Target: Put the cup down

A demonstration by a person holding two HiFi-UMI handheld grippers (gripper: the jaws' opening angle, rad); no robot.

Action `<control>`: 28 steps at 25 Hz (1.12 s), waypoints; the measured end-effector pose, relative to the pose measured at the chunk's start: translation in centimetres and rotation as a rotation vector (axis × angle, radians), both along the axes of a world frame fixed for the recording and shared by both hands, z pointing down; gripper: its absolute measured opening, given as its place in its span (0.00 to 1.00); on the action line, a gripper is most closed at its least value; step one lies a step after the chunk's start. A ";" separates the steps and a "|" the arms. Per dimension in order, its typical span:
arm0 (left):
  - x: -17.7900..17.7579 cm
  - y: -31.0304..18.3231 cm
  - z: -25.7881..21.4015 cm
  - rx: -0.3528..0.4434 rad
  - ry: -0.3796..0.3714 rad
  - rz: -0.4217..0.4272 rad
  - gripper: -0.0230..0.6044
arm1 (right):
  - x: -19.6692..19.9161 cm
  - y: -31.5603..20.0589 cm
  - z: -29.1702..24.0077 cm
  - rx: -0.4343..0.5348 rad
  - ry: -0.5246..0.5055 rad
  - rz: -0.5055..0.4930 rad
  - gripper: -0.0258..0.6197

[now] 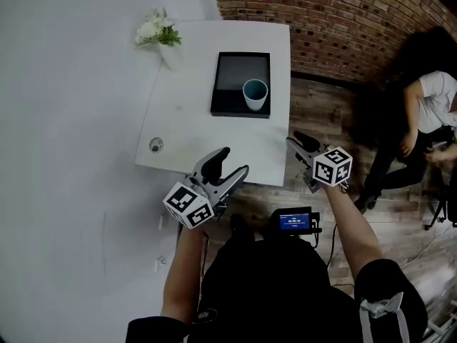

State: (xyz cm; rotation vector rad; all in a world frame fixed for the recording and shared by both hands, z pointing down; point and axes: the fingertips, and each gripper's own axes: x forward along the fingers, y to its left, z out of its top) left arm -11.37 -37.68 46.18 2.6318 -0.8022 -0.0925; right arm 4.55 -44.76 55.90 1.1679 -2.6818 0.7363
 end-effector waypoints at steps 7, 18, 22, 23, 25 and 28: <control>0.8 -0.1 -1.1 0.043 -0.005 0.017 0.51 | -0.3 2.1 -6.9 0.116 -0.090 -0.039 0.07; 3.3 3.1 -5.1 0.162 0.032 0.054 0.29 | -1.6 6.3 -13.7 0.214 -0.181 -0.125 0.06; 3.1 3.3 -5.3 0.159 0.070 0.057 0.10 | -2.4 6.9 -13.3 0.198 -0.194 -0.130 0.06; 3.1 3.2 -5.2 0.159 0.071 0.059 0.06 | -2.6 7.0 -13.1 0.195 -0.190 -0.135 0.06; 3.2 3.3 -5.1 0.159 0.064 0.064 0.05 | -3.1 7.2 -12.9 0.192 -0.180 -0.147 0.06; 3.5 3.4 -4.8 0.154 0.054 0.072 0.05 | -3.7 7.4 -12.7 0.190 -0.171 -0.170 0.06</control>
